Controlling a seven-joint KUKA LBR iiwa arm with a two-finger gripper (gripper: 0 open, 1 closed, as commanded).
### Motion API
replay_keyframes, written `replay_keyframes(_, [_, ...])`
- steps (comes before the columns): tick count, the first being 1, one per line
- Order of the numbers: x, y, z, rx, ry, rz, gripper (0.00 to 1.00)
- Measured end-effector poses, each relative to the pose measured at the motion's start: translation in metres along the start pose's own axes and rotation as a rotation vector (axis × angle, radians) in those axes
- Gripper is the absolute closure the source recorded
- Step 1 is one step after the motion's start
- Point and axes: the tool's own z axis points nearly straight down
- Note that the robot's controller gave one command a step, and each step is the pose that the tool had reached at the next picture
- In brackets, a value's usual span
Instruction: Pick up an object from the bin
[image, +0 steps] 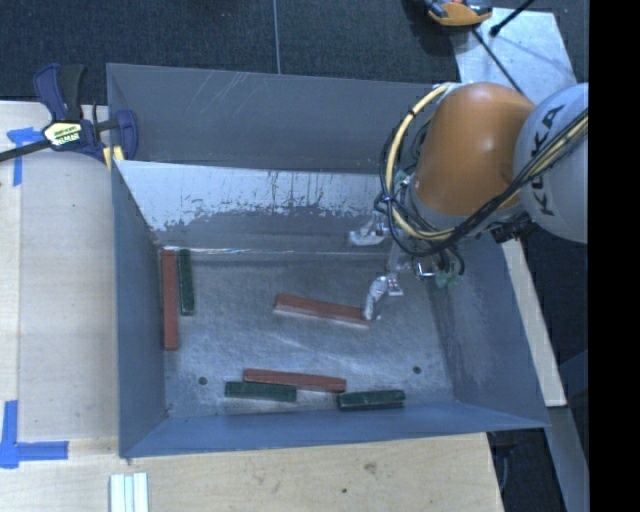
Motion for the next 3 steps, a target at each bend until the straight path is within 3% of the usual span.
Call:
replay_keyframes(1, [0.009, 0.017, 0.092, -0.001, 0.008, 0.074, 1.00])
replay_keyframes(2, [0.009, 0.017, 0.093, 0.000, 0.008, 0.074, 1.00])
replay_keyframes(3, [0.016, 0.017, -0.034, 0.000, 0.006, 0.050, 1.00])
